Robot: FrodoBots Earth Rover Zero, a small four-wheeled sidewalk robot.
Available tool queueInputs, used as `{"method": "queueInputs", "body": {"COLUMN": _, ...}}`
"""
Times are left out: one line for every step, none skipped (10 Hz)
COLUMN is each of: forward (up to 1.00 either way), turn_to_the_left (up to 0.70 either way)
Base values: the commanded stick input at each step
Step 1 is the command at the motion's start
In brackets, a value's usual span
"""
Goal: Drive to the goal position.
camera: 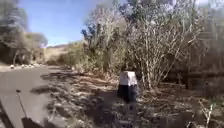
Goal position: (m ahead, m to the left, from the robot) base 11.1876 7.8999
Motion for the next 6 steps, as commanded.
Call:
{"method": "queueInputs", "body": {"forward": -1.0, "turn_to_the_left": -0.27}}
{"method": "queueInputs", "body": {"forward": -1.0, "turn_to_the_left": -0.27}}
{"method": "queueInputs", "body": {"forward": -0.85, "turn_to_the_left": -0.23}}
{"method": "queueInputs", "body": {"forward": -0.43, "turn_to_the_left": -0.12}}
{"method": "queueInputs", "body": {"forward": -0.02, "turn_to_the_left": 0.0}}
{"method": "queueInputs", "body": {"forward": 0.0, "turn_to_the_left": 0.0}}
